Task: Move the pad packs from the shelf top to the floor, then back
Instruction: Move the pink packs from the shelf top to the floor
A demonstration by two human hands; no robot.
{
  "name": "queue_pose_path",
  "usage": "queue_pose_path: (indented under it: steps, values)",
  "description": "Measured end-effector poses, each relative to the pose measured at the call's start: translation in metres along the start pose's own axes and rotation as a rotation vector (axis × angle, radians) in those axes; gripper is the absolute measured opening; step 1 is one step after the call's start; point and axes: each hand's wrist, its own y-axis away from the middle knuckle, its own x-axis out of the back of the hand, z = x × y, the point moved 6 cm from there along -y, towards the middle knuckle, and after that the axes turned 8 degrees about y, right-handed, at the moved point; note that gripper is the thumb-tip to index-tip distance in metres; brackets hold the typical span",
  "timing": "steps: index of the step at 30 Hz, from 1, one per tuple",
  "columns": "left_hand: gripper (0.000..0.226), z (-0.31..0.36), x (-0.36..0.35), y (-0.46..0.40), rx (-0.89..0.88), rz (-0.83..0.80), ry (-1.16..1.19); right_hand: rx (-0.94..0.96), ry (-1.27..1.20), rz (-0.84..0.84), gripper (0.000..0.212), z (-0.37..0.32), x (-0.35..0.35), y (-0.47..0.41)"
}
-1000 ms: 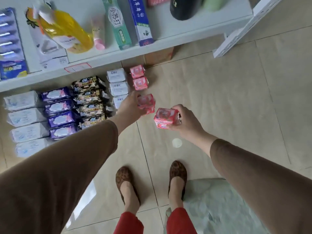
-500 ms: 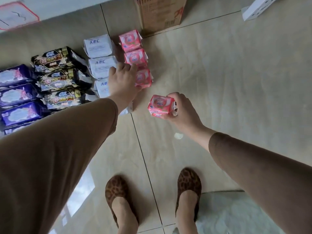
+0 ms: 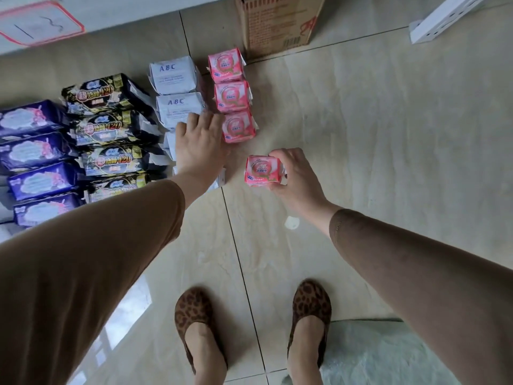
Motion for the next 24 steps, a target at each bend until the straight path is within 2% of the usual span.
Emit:
queue_pose_path:
  steps: [10,14,19,24]
  values:
    - [0.043,-0.019,0.011,0.068,-0.031,-0.067,0.106,0.103,0.235,-0.025,0.059,-0.038,-0.015,-0.043]
    - [0.044,-0.025,0.005,0.080,-0.027,-0.063,0.123,0.107,0.296,0.014,0.057,-0.041,-0.022,-0.051]
    - [0.043,-0.030,-0.001,0.090,-0.013,-0.055,0.153,0.085,0.265,0.051,0.054,-0.038,-0.026,-0.055]
    - [0.045,-0.037,0.001,0.105,0.031,-0.100,0.171,0.046,0.205,-0.031,0.071,-0.042,-0.019,-0.040]
